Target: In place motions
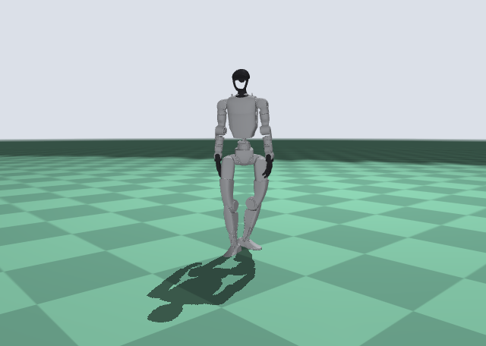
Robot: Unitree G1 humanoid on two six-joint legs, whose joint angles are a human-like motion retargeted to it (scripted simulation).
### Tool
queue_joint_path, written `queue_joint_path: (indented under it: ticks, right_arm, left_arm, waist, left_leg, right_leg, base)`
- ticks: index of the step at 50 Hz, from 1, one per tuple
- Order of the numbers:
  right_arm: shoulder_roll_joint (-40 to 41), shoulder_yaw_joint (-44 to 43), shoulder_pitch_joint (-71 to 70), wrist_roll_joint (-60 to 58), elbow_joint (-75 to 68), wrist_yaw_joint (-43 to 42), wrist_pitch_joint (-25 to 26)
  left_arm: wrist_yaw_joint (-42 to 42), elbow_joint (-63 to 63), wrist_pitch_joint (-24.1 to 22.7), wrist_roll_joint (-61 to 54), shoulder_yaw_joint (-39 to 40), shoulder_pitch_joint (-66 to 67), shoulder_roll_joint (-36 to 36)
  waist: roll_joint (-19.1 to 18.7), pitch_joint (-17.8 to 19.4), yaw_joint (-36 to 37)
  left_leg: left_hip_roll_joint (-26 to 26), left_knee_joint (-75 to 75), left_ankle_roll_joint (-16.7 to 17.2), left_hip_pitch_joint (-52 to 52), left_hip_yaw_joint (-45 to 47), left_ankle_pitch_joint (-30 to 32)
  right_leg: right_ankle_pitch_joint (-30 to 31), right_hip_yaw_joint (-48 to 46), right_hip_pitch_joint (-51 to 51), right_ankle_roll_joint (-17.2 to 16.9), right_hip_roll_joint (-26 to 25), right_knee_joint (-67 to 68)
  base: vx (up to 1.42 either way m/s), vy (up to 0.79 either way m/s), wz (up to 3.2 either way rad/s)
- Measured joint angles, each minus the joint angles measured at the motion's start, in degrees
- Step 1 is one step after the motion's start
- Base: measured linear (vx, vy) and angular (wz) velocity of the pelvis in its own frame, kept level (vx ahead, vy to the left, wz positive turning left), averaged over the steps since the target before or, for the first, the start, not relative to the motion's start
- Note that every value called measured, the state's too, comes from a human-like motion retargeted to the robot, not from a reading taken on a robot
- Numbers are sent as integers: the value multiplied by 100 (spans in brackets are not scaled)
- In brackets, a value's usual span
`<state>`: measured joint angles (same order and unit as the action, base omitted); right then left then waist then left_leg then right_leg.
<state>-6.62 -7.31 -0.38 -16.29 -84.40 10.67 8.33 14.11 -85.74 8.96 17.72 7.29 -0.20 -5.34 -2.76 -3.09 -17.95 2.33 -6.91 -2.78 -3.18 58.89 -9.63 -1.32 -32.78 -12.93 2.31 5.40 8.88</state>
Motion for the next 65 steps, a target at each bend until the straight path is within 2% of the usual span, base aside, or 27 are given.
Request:
queue_joint_path:
  ticks: [4,6,8,10,12,15,18,20,25,27,28,29,30,32,34,39,43,48,50,54,56,58,60,61,63,65]
  right_arm:
    - [112,40,35,-32,-15,74,32]
    - [152,34,62,-29,-8,128,11]
    - [166,44,70,-57,-9,190,-2]
    - [170,104,46,-198,11,244,42]
    - [134,119,-24,-289,100,207,52]
    - [71,205,-164,-307,230,150,2]
    - [43,233,-235,-279,389,162,-68]
    - [68,242,-259,-236,544,179,-97]
    - [217,258,-316,-21,741,110,-159]
    - [262,218,-306,-7,748,128,-181]
    - [289,164,-278,-44,749,166,-184]
    - [323,112,-253,-63,726,190,-165]
    - [360,61,-229,-73,691,206,-135]
    - [402,-12,-186,187,598,65,-140]
    - [386,-138,-173,586,462,-34,-228]
    - [261,-200,-121,774,220,-36,-259]
    - [75,-18,-121,429,74,-36,-218]
    - [-117,124,-11,-35,-64,69,-156]
    - [-164,138,77,-149,-94,88,-153]
    - [-177,90,234,-287,-165,145,-137]
    - [-150,56,290,-343,-198,140,-102]
    - [-111,28,320,-400,-227,119,-60]
    - [-78,9,334,-424,-228,101,-32]
    - [-73,-14,327,-433,-203,104,-29]
    - [-70,-26,293,-442,-130,119,-41]
    - [-62,-2,229,-427,-36,128,-54]
  left_arm:
    - [62,61,33,2,43,106,-98]
    - [37,57,82,36,45,106,-135]
    - [-30,86,118,36,48,113,-140]
    - [-119,157,96,-94,46,147,-121]
    - [-157,213,41,-205,11,64,1]
    - [-166,279,-60,-276,-10,-73,134]
    - [-275,401,-148,-237,-129,-116,187]
    - [-344,483,-201,-158,-243,-114,218]
    - [-234,406,-196,56,-432,-94,225]
    - [-201,333,-177,149,-459,-46,234]
    - [-178,283,-163,199,-473,-5,240]
    - [-106,220,-136,273,-447,26,249]
    - [-9,149,-102,359,-402,53,261]
    - [131,116,-44,475,-316,86,278]
    - [240,170,-50,565,-271,97,223]
    - [-6,304,-85,634,-286,198,71]
    - [-208,292,-32,426,-148,183,61]
    - [-339,257,-103,82,19,212,128]
    - [-444,240,-133,-44,42,232,132]
    - [-597,167,-156,-181,80,329,69]
    - [-628,108,-162,-207,148,410,17]
    - [-643,13,-150,-217,288,521,-41]
    - [-658,-95,-125,-257,436,661,-72]
    - [-670,-166,-110,-300,508,726,-70]
    - [-704,-316,-86,-401,688,851,-42]
    - [-727,-453,-71,-492,877,926,-6]
  waist:
    - [162,-128,-249]
    - [364,-185,-240]
    - [594,-221,-107]
    - [671,-41,297]
    - [681,-58,295]
    - [658,-95,160]
    - [598,-141,144]
    - [597,-137,363]
    - [381,27,814]
    - [287,-14,801]
    - [170,-109,659]
    - [12,-242,451]
    - [-166,-395,210]
    - [-194,-437,256]
    - [-180,-352,427]
    - [-70,-329,682]
    - [76,-126,792]
    - [183,4,859]
    - [271,66,872]
    - [399,25,795]
    - [466,-66,760]
    - [531,-193,763]
    - [498,-270,875]
    - [473,-308,931]
    - [461,-381,1039]
    - [444,-437,1064]
  left_leg:
    - [260,-682,-195,-127,-29,322]
    - [437,-1355,-535,-101,-169,524]
    - [678,-2337,-1112,109,-570,572]
    - [1232,-3760,-1222,357,-1496,460]
    - [653,-4109,-1175,1019,-2678,536]
    - [-96,-4528,-798,1755,-4215,411]
    - [-262,-4284,-828,1863,-4489,195]
    - [-609,-3679,-781,1802,-4503,74]
    - [-838,-1542,-180,1372,-4381,256]
    - [-988,-958,-647,1309,-4439,736]
    - [-1171,-807,-592,1249,-4866,699]
    - [-916,-825,-482,1285,-4580,756]
    - [-442,-927,-345,1369,-3938,862]
    - [-739,-716,-413,1439,-4484,872]
    - [-653,-533,-492,1297,-3999,932]
    - [-793,-474,-568,1402,-4117,985]
    - [-973,-492,-689,1536,-4340,1078]
    - [-940,-324,-603,1604,-4029,647]
    - [-830,-294,-600,1578,-3616,319]
    - [-323,-483,-538,1436,-2148,-191]
    - [-95,-694,-599,1379,-1512,-272]
    - [60,-936,-661,1390,-1265,-126]
    - [47,-789,-467,1317,-1423,415]
    - [-85,-541,-454,1236,-1484,305]
    - [-452,-51,-677,1189,-1776,229]
    - [-580,215,-745,1163,-1972,330]
  right_leg:
    - [-158,145,133,-102,127,106]
    - [-175,206,253,-204,341,130]
    - [-160,365,398,-237,484,83]
    - [-193,719,795,-138,140,-68]
    - [25,702,805,-180,245,-291]
    - [146,593,841,-284,355,-461]
    - [189,503,876,-365,370,-555]
    - [240,746,885,-405,342,-600]
    - [276,1379,987,-342,-46,-590]
    - [276,1577,1006,-299,-146,-586]
    - [267,1585,973,-277,-229,-588]
    - [254,1499,889,-258,-306,-590]
    - [239,1365,780,-240,-382,-592]
    - [257,1547,725,-218,-392,-593]
    - [265,1680,730,-173,-429,-573]
    - [251,1628,695,-112,-333,-586]
    - [229,1156,825,-95,-154,-676]
    - [74,361,956,-116,65,-681]
    - [-20,-56,1070,-148,198,-680]
    - [-201,-948,1304,-254,346,-732]
    - [-287,-1320,1392,-325,398,-748]
    - [-377,-1650,1464,-395,431,-741]
    - [-459,-1869,1553,-447,339,-706]
    - [-490,-1980,1599,-471,297,-684]
    - [-524,-2134,1692,-524,278,-642]
    - [-542,-2297,1763,-570,272,-608]
  base:
    - [47,-14,-20]
    - [40,-12,-33]
    - [46,-16,-90]
    - [51,-17,-167]
    - [15,13,-43]
    - [14,12,-2]
    - [18,7,-46]
    - [22,7,-152]
    - [15,4,-161]
    - [16,-1,-76]
    - [18,-1,19]
    - [17,0,74]
    - [9,3,43]
    - [-2,4,-39]
    - [-8,10,-75]
    - [-8,10,14]
    - [-23,12,112]
    - [-25,12,197]
    - [-27,11,266]
    - [-23,4,286]
    - [-16,-1,258]
    - [-13,2,230]
    - [-7,5,154]
    - [-4,6,114]
    - [-5,11,86]
    - [-8,14,72]
